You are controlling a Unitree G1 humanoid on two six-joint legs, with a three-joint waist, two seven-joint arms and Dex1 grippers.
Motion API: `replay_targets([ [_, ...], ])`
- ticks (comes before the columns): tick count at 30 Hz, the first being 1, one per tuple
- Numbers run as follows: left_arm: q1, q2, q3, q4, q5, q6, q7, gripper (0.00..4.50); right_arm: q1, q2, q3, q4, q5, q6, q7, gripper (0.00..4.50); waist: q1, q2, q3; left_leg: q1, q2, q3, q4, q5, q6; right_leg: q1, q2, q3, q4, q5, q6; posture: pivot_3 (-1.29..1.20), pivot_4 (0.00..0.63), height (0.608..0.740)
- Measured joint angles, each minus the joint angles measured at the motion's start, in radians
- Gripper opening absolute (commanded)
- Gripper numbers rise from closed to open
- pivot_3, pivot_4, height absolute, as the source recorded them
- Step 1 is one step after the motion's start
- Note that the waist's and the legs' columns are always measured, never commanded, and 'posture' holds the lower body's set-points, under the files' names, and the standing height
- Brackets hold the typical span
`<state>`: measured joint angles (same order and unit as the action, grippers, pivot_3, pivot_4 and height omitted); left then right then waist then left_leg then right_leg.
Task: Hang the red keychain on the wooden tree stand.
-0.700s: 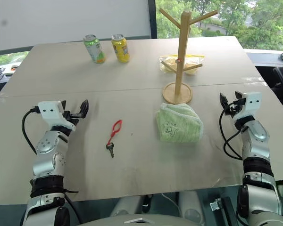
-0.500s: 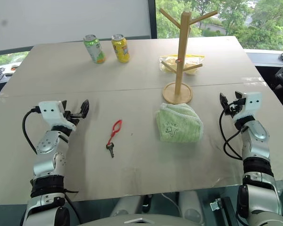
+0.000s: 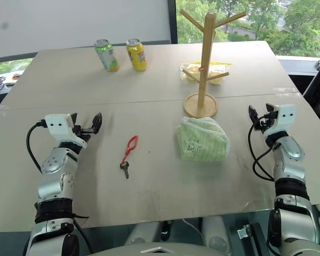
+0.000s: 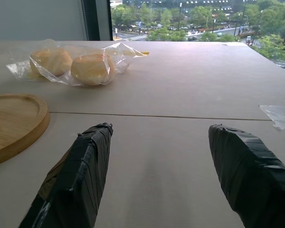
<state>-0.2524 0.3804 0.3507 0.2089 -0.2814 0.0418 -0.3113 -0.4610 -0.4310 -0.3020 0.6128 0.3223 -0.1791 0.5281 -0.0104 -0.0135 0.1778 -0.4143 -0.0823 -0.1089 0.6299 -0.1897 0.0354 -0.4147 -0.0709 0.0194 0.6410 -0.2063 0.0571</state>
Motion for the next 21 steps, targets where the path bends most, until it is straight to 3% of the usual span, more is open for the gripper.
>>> replay_targets([
  [3, 0.002, -0.005, -0.004, -0.006, -0.026, -0.011, -0.039, 4.43, 0.0, 0.0, -0.001, 0.0, 0.001, 0.0, 0.002, 3.48, 0.0, 0.0, 0.0, 0.0, 0.0, 0.0, 0.0, 0.0, 0.0, 0.0, 0.0, 0.0, 0.0, 0.0, 0.0, 0.0, 0.15, 0.74],
  [8, 0.093, -0.007, -0.063, -0.178, -0.108, -0.026, -0.206, 4.43, 0.048, -0.018, 0.009, -0.07, 0.022, 0.043, 0.074, 3.48, -0.001, 0.0, 0.0, 0.0, 0.0, 0.001, -0.001, 0.0, 0.0, 0.0, -0.001, 0.002, -0.001, 0.0, -0.001, 0.0, 0.15, 0.74],
  [14, 0.395, 0.044, -0.254, -0.441, -0.155, -0.087, -0.517, 4.43, 0.223, -0.13, 0.052, -0.485, 0.171, 0.265, 0.287, 3.48, -0.004, 0.002, 0.001, 0.001, 0.003, 0.003, -0.004, -0.001, 0.0, -0.001, -0.005, 0.006, -0.003, -0.003, -0.004, 0.0, 0.15, 0.74],
  [21, 0.531, 0.09, -0.326, -0.473, -0.15, -0.255, -0.714, 4.43, 0.375, -0.242, 0.208, -0.865, 0.199, 0.437, 0.406, 3.48, 0.001, 0.003, 0.001, -0.003, 0.017, 0.017, -0.004, -0.004, -0.004, 0.0, -0.007, 0.001, -0.006, -0.006, -0.001, 0.0, 0.15, 0.74],
])
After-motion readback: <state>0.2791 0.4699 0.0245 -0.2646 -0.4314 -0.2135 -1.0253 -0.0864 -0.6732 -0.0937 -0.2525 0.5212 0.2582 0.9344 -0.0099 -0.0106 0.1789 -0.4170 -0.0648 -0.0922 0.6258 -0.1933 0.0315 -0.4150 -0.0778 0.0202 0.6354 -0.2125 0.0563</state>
